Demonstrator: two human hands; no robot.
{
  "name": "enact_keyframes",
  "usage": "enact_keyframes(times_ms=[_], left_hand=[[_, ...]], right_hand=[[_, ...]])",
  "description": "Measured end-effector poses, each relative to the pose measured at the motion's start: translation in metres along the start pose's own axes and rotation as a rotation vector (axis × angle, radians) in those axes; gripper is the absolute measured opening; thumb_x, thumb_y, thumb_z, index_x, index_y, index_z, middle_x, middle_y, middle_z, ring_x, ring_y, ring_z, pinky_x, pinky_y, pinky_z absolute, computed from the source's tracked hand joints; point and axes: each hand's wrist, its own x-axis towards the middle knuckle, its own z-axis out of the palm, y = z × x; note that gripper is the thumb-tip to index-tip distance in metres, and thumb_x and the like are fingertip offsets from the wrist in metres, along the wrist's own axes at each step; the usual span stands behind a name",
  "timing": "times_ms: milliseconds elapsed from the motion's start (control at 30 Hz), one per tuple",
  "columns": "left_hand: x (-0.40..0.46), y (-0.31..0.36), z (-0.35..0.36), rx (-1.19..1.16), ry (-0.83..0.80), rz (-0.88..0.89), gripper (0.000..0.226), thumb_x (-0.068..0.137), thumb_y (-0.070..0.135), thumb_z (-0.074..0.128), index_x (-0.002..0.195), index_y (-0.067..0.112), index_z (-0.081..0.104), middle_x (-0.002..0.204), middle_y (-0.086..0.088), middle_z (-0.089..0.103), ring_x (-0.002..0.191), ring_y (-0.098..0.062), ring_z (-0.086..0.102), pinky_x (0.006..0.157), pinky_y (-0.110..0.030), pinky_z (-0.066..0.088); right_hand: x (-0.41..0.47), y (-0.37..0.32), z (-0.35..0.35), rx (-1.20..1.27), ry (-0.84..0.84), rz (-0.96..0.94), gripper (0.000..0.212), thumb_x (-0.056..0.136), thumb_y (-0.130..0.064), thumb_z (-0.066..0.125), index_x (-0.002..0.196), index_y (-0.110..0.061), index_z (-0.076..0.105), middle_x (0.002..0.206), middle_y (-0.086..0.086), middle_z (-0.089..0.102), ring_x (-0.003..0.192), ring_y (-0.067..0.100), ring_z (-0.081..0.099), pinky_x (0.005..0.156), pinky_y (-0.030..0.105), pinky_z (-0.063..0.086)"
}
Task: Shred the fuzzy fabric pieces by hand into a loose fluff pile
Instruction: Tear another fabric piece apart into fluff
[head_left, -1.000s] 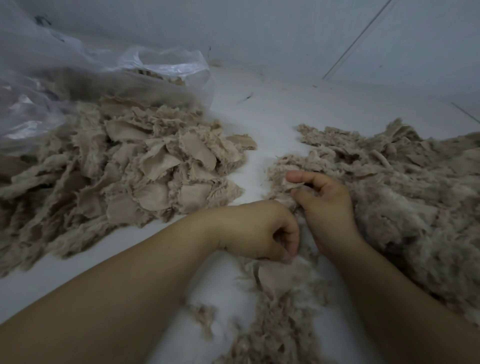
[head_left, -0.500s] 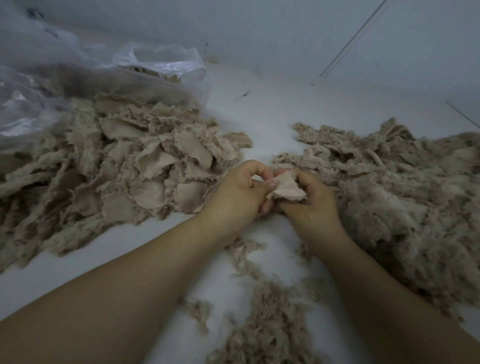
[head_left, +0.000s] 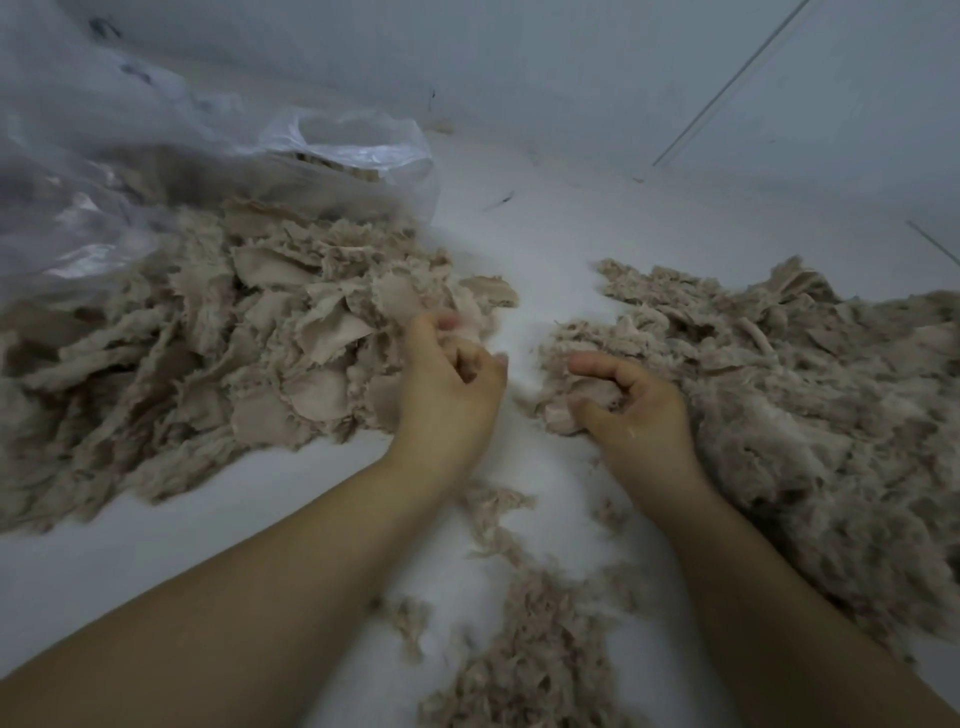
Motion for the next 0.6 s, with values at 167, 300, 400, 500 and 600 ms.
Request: enact_keyframes(times_ms=[167,300,400,500,600], left_hand=[[-0.047,0.003,0.020,0.062,-0.182,-0.135,0.025,0.090,-0.001,0.053,0.092,0.023,0.046,0.078,-0.018,0.062,0.065,-0.021,0.055,0.063,-0.048,0.051],[-0.087,0.009,0.031,-0.020,-0.520,-0.185,0.022,0.096,0.000,0.044,0.088,0.018,0.054,0.078,-0.006,0.072,0.055,-0.014,0.061,0.048,-0.024,0.047],[-0.068,0.014,0.030,0.012,-0.504,-0.213,0.022,0.095,0.002,0.049,0.081,0.016,0.057,0.084,-0.007,0.072,0.040,-0.021,0.058,0.035,-0.022,0.041],[-0.029,0.016,0.023,0.223,-0.415,-0.048,0.020,0.088,0.002,0.060,0.079,0.020,0.057,0.076,-0.006,0.068,0.033,-0.010,0.053,0.031,-0.021,0.038],[0.001,0.008,0.023,0.389,-0.384,0.034,0.016,0.084,0.008,0.070,0.090,0.020,0.062,0.072,-0.004,0.063,0.037,-0.004,0.050,0.032,-0.018,0.037]], right_hand=[[0.001,-0.002,-0.003,-0.007,-0.016,-0.029,0.033,0.088,0.005,0.062,0.105,-0.022,0.071,0.113,-0.012,0.070,0.110,0.000,0.063,0.081,0.011,0.051],[0.002,-0.003,-0.009,0.045,-0.030,0.022,0.034,0.091,0.005,0.059,0.114,-0.017,0.070,0.114,-0.015,0.067,0.110,-0.002,0.062,0.083,0.010,0.051],[0.001,-0.004,-0.007,0.081,-0.013,0.025,0.037,0.091,0.008,0.056,0.113,-0.019,0.068,0.115,-0.012,0.066,0.106,-0.004,0.063,0.082,0.011,0.052],[0.000,-0.003,-0.004,0.136,0.005,0.035,0.044,0.089,0.012,0.053,0.111,-0.024,0.065,0.118,-0.007,0.067,0.110,0.004,0.064,0.095,0.031,0.055],[0.001,-0.001,-0.003,0.124,0.010,0.016,0.045,0.090,0.010,0.056,0.111,-0.028,0.065,0.117,-0.008,0.065,0.111,0.003,0.061,0.101,0.035,0.052]])
